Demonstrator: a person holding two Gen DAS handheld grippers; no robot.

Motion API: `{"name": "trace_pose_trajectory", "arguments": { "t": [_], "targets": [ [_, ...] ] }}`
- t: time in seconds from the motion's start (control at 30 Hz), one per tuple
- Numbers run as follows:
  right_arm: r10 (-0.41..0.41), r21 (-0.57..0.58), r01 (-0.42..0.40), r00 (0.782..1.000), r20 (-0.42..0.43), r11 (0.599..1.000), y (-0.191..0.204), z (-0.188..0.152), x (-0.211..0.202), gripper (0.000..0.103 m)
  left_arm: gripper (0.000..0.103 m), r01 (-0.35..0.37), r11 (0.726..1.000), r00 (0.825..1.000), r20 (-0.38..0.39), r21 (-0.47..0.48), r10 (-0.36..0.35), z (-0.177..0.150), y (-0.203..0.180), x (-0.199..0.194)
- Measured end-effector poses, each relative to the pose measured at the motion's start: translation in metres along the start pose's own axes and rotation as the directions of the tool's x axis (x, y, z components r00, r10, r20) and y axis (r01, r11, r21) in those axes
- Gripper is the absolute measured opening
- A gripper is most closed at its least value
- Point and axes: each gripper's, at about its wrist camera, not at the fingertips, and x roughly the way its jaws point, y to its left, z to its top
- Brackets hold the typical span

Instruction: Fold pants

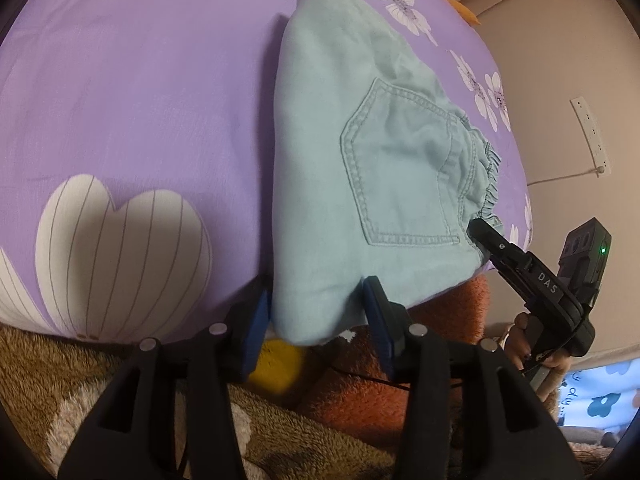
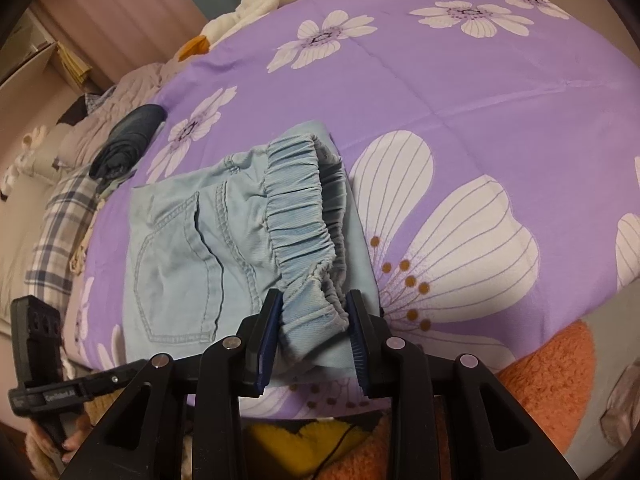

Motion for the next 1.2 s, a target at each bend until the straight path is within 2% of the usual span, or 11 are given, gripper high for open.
{"name": "trace_pose_trajectory", "arguments": {
  "t": [0.1,0.2,0.27,0.37,0.47,0.57,0.7,0.83,0.97,1.07,1.2],
  "targets": [
    [-0.025,-0.008,0.025,0.999,0.027,1.000,0.004,-0.001,-0.003,0.039,0.048,-0.019,1.000,1.000,-0.004,0.006,0.019,0.000,-0.002,-0.006],
    [-0.061,-0.016,0.062,0.996,0.057,0.998,0.005,-0.001,-0.008,0.053,0.052,-0.056,0.998,0.997,0.054,0.027,0.055,0.002,-0.007,-0.019],
    [-0.060,-0.004,0.060,0.996,0.062,0.998,0.002,0.001,-0.009,0.057,0.069,-0.080,0.996,0.988,0.133,0.043,0.074,0.004,-0.011,-0.034],
    [-0.061,0.022,0.059,0.996,0.071,0.998,-0.003,0.005,-0.012,0.080,0.088,-0.097,0.994,0.967,0.242,0.045,0.083,0.004,-0.011,-0.052],
    [-0.067,0.020,0.065,0.992,0.106,0.998,-0.004,0.008,-0.019,0.090,0.094,-0.112,0.992,0.943,0.320,0.052,0.089,0.007,-0.011,-0.065],
    [-0.067,0.018,0.065,0.990,0.127,0.998,-0.006,0.015,-0.026,0.096,0.099,-0.129,0.990,0.932,0.349,0.060,0.100,0.013,-0.011,-0.067],
    [-0.027,0.027,0.024,0.990,0.138,0.999,-0.012,0.024,-0.030,0.097,0.100,-0.159,0.986,0.923,0.362,0.053,0.129,0.023,-0.008,-0.056],
    [0.019,0.023,-0.021,0.997,0.081,1.000,-0.017,0.029,-0.016,0.097,0.097,-0.131,0.990,0.945,0.308,0.041,0.112,0.030,-0.001,-0.035],
    [0.051,0.028,-0.051,0.999,-0.012,0.998,-0.017,0.028,0.007,0.097,0.080,-0.107,0.993,0.971,0.218,0.052,0.093,0.038,-0.002,-0.008],
    [0.081,0.014,-0.080,0.995,-0.055,0.997,-0.012,0.028,0.021,0.097,0.077,-0.101,0.993,0.974,0.211,0.069,0.084,0.042,-0.006,0.001],
    [0.123,0.002,-0.123,0.990,-0.062,0.992,-0.008,0.036,0.031,0.097,0.069,-0.047,0.994,0.982,0.186,0.094,0.029,0.054,-0.010,0.014]
  ]
}}
